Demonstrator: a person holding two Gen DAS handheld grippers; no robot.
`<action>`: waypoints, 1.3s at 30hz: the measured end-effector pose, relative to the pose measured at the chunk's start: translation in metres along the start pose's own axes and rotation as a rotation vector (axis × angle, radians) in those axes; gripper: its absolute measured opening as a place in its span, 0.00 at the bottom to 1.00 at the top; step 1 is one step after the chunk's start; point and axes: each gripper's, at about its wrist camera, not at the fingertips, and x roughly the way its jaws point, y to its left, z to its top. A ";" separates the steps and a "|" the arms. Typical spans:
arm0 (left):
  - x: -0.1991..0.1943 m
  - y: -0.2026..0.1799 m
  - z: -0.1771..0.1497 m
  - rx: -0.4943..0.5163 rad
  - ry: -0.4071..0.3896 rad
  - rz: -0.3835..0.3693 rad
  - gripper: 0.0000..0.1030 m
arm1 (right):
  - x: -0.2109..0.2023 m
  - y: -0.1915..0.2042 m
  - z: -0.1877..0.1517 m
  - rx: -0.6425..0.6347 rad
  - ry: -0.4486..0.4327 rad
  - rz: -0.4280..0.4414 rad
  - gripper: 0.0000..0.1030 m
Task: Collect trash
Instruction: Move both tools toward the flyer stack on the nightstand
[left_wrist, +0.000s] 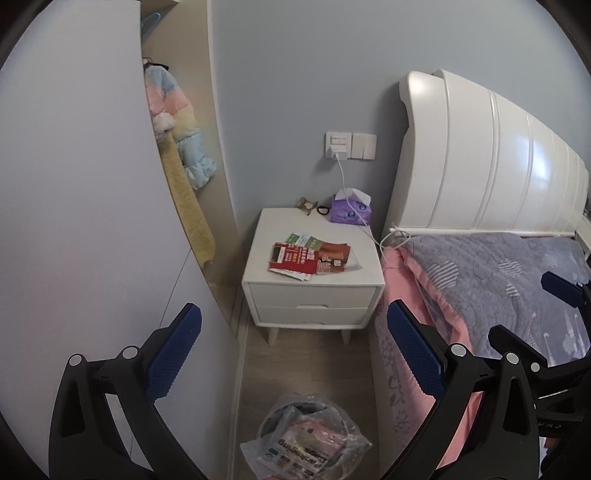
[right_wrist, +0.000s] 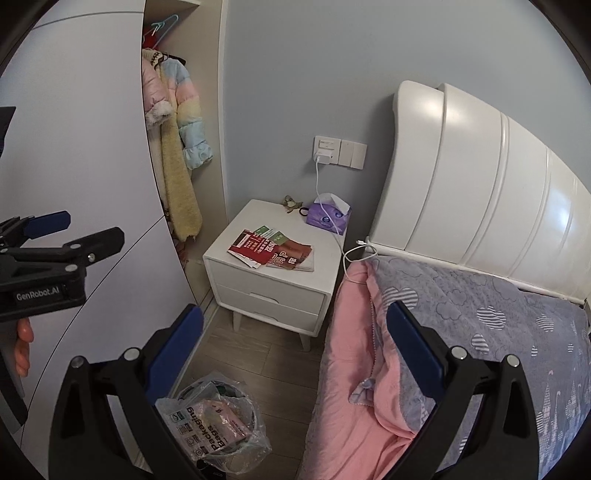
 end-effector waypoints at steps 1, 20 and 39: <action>0.005 0.002 0.001 0.011 0.001 -0.004 0.95 | 0.007 0.005 0.004 -0.008 0.001 -0.004 0.94; 0.147 0.024 0.033 0.229 0.079 -0.181 0.95 | 0.114 0.018 0.050 -0.230 0.029 -0.021 0.94; 0.325 -0.029 0.040 0.376 0.155 -0.184 0.95 | 0.298 -0.012 0.056 -0.469 0.060 0.144 0.94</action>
